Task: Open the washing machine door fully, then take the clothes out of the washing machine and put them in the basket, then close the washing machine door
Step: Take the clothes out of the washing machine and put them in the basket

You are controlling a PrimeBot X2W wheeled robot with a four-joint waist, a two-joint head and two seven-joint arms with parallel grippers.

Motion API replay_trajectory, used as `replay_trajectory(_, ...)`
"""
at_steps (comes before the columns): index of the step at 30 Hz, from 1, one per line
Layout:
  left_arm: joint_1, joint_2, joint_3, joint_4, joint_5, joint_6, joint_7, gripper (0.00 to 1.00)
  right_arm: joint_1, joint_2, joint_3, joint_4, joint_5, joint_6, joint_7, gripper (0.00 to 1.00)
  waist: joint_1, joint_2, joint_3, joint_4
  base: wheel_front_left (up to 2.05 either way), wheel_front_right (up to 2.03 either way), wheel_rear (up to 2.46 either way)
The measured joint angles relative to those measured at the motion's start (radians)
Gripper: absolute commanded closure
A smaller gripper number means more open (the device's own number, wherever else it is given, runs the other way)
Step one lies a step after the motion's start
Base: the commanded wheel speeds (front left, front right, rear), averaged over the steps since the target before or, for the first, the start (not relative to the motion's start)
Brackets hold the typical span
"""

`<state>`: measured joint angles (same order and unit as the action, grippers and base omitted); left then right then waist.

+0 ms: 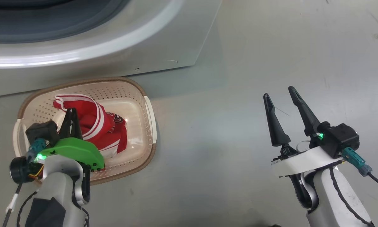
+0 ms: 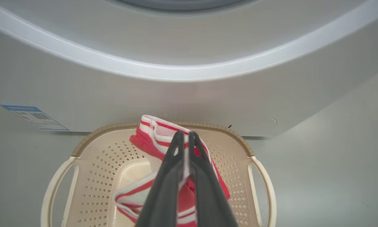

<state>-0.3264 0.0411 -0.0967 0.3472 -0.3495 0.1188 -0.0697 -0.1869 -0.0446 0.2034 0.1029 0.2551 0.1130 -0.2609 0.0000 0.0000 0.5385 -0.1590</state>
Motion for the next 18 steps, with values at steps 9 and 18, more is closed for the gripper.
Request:
replay_trajectory(9,-0.131,0.002,0.006,0.174,-0.032,-0.002,0.08,1.0,-0.07,0.0,0.012,-0.031,0.021,0.0,0.0,0.0,0.0,0.0,0.126,-0.036,0.0,0.0,0.0)
replay_trajectory(18,-0.229,0.012,0.029,0.314,-0.053,-0.011,0.114,1.0,-0.119,0.0,0.017,-0.036,0.044,0.0,0.0,0.0,0.0,0.0,0.223,-0.063,0.0,0.0,0.0)
